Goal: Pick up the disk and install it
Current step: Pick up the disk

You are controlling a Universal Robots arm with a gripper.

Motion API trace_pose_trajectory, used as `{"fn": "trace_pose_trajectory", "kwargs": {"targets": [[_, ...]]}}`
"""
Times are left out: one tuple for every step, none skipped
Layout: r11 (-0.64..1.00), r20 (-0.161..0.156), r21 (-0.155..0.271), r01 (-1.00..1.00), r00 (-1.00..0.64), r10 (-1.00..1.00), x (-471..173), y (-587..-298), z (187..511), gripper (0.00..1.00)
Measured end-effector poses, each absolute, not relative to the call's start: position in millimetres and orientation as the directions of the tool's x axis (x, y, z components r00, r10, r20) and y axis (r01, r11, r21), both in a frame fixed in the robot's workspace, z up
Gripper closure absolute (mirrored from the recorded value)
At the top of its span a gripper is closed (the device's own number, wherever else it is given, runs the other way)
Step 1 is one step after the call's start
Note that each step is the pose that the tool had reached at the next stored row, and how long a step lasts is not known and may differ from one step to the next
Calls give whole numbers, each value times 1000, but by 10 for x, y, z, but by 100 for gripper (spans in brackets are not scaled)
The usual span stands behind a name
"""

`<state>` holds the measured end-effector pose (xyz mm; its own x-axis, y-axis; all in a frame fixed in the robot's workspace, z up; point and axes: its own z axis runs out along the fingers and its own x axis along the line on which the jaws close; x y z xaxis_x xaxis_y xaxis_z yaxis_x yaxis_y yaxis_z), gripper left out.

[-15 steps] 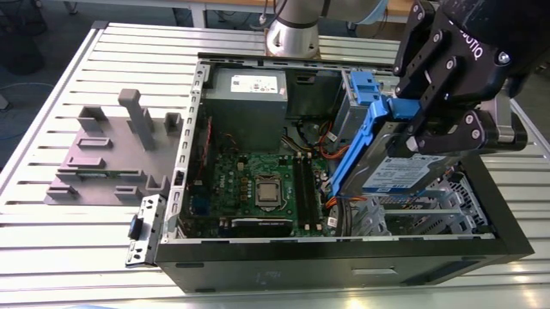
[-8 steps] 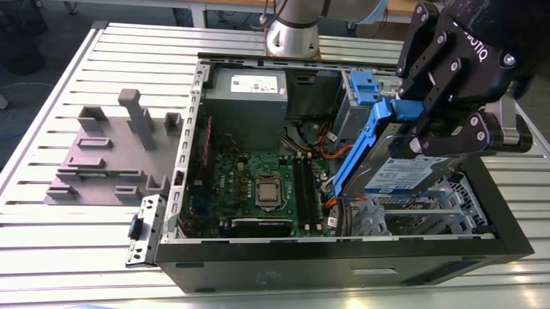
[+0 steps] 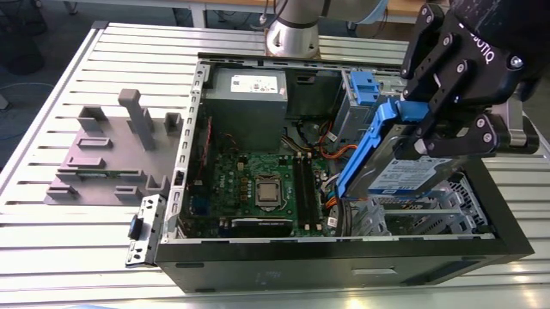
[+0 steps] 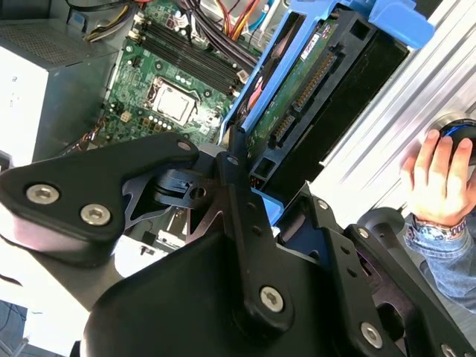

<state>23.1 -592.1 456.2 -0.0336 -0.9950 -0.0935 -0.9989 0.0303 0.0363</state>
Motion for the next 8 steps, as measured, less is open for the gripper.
{"fn": "trace_pose_trajectory", "kwargs": {"targets": [[30, -93, 36, -999, -34, -995, 238, -5922, 4562, 63], [30, -93, 36, -999, -34, -995, 245, -5922, 4561, 63], [30, -93, 36, -999, -34, -995, 251, -5923, 4560, 63], [30, -93, 36, -999, -34, -995, 259, -5924, 4559, 63], [30, -94, 36, -999, -34, -995, 266, -5924, 4558, 63], [30, -94, 36, -999, -34, -995, 273, -5925, 4557, 63], [30, -93, 36, -999, -34, -995, 281, -5925, 4557, 63], [30, -93, 36, -999, -34, -995, 287, -5925, 4557, 63]]}}
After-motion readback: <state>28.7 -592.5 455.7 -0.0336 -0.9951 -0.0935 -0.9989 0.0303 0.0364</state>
